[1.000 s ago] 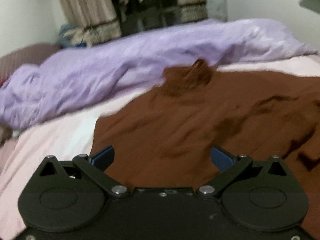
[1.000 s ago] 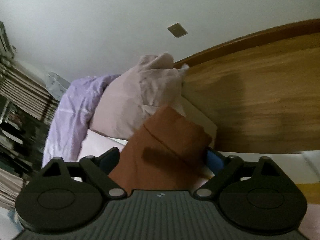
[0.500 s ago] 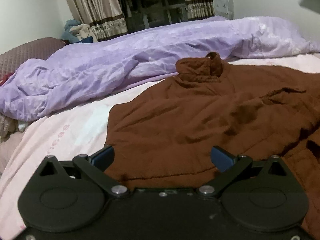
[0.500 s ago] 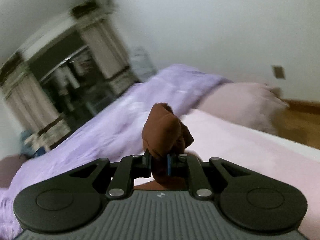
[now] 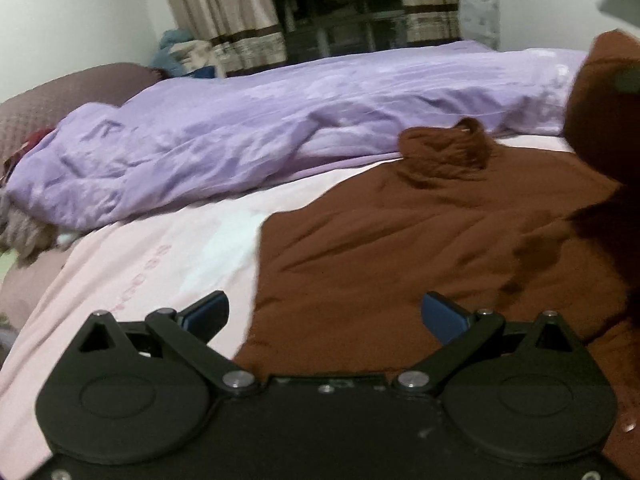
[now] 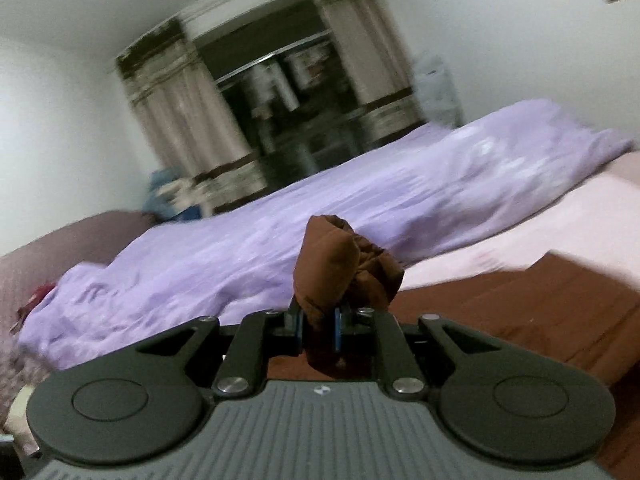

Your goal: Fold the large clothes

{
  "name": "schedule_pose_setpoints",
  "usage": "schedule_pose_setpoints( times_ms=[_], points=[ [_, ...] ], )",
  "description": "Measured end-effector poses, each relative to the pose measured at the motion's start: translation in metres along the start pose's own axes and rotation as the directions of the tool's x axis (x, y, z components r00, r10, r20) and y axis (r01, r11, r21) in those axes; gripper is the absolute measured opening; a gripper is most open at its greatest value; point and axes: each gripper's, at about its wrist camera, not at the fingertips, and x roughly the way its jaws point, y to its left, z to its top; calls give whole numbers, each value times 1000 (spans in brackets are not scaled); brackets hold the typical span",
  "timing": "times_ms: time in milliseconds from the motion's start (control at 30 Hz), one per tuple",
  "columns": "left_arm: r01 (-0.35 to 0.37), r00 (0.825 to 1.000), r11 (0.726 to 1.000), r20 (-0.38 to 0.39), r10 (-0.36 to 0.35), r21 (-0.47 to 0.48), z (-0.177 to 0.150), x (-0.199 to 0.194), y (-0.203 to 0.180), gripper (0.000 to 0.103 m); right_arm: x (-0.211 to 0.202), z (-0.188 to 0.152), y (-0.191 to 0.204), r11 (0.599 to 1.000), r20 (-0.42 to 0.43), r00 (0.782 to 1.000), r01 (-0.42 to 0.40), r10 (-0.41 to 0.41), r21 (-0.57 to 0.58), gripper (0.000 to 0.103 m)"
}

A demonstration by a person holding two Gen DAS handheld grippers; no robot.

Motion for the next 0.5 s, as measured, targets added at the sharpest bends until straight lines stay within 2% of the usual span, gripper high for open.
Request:
schedule_pose_setpoints(
  times_ms=[100, 200, 300, 400, 500],
  points=[
    [-21, 1000, 999, -22, 21, -25, -7, 5, 9, 103, 27, -26, 18, 998, -84, 995, -54, 58, 43, 14],
    [-35, 998, 999, -58, 33, -30, -18, 15, 10, 103, 47, -69, 32, 992, -177, 980, -73, 90, 98, 14],
    [-43, 996, 999, -85, 41, -21, -28, 25, 10, 103, 55, -93, 50, 995, -251, 964, -75, 88, 60, 14],
    [-42, 994, 998, -105, 37, -41, -33, 29, 11, 103, 49, -93, 57, 996, -257, 962, -86, 89, 23, 15],
    [-39, 995, 998, -93, 34, -54, -33, 26, 12, 103, 22, -79, 43, 979, -191, 966, -153, 176, 133, 15]
  ],
)
